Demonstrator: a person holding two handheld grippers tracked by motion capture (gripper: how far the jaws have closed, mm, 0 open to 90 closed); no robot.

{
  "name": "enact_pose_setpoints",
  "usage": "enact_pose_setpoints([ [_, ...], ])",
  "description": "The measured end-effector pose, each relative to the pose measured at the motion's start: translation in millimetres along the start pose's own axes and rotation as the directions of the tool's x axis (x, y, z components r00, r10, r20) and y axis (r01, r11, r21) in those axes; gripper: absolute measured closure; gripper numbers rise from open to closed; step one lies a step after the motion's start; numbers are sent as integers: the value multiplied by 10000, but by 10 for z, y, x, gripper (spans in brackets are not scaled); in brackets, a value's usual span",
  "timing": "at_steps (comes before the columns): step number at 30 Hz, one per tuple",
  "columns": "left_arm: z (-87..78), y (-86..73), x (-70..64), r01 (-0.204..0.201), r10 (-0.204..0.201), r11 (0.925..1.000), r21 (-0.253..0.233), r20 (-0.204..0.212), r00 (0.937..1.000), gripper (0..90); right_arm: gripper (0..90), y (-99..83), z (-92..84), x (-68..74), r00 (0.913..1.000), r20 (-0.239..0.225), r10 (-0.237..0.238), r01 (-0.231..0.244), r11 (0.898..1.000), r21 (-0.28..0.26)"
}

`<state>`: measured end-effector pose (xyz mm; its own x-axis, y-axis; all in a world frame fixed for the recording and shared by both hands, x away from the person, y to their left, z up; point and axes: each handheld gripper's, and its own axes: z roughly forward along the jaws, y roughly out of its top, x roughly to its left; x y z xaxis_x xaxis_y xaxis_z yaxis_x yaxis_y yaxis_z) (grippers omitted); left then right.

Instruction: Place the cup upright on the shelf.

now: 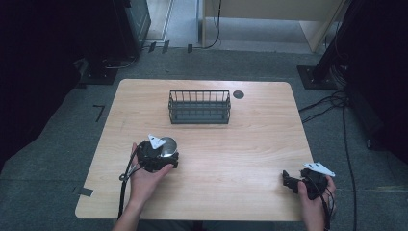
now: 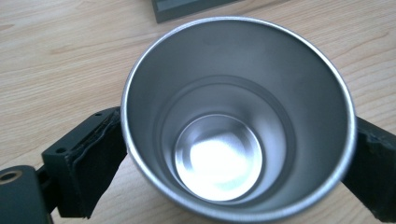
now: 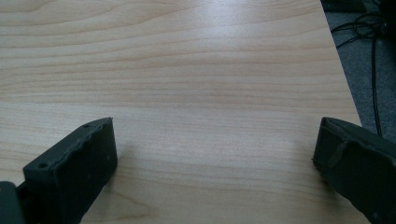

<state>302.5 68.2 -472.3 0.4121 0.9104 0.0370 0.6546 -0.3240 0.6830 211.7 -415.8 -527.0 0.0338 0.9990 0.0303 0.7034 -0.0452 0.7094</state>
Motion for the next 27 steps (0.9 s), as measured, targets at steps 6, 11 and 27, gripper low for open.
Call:
enact_pose_setpoints([
  [6, 53, 61, -18, -23, 24, 9999, 154, -105, 9999, 75, 0, 0, 0, 0, 10000, 0, 1, -1, 10000, 0],
  [11, 78, 106, -40, -246, 250, 9994, 229, -165, 9996, 143, 0, 0, 0, 0, 10000, 0, -4, 4, 10000, 1],
  [27, -42, 309, 10, -305, 307, 9995, -130, 177, 9994, 163, 0, 0, 0, 0, 10000, 0, -6, 6, 10000, 2],
])
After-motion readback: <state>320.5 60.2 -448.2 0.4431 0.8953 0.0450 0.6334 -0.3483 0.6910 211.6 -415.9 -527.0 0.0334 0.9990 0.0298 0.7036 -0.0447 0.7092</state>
